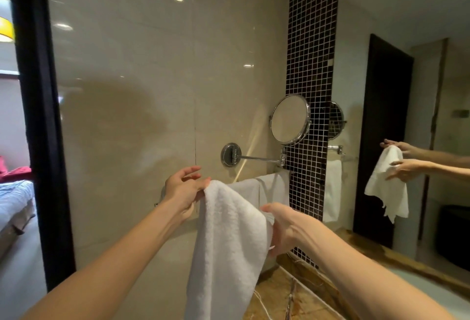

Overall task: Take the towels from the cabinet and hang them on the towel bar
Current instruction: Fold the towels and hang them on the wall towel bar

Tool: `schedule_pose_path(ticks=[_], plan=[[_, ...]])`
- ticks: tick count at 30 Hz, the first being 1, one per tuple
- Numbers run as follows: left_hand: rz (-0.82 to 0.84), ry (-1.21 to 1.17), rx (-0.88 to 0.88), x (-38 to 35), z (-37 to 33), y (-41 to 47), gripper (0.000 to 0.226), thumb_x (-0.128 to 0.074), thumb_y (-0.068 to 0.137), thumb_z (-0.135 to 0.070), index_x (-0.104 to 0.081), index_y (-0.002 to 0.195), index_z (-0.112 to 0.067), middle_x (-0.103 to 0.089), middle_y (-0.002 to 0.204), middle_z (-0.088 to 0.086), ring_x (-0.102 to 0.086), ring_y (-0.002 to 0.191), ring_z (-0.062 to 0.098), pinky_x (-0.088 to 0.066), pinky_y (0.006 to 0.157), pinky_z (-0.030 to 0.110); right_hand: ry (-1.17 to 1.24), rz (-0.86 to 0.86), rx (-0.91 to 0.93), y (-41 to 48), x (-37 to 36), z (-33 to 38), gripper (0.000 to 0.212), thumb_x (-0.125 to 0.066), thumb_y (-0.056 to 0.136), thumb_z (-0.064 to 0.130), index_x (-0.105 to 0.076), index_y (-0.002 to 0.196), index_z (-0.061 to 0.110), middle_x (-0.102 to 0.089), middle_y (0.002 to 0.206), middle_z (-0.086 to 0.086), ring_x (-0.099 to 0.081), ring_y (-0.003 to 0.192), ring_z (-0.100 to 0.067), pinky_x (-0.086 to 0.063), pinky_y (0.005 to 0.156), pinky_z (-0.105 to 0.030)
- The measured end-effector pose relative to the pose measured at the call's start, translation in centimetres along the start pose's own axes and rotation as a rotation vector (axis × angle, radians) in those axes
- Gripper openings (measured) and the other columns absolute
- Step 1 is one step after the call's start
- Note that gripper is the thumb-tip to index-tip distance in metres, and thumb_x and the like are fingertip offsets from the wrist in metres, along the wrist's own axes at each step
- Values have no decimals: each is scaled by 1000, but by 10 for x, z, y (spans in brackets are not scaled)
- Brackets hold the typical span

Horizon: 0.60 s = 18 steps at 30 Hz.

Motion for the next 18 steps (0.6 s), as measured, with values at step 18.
schedule_pose_path(ticks=[18], plan=[[77, 169, 49, 18, 8, 21, 47, -65, 67, 23, -63, 95, -15, -52, 114, 11, -53, 103, 24, -50, 65, 33, -354, -26, 442, -24, -19, 69, 57, -87, 58, 17, -65, 110, 10, -70, 107, -16, -68, 95, -32, -57, 82, -45]])
Point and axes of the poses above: each hand's wrist, its own y-axis towards the middle knuckle, its own x-axis out of the back of the hand, z = x × y, the point moved 2 cm from there along y, towards the middle knuckle
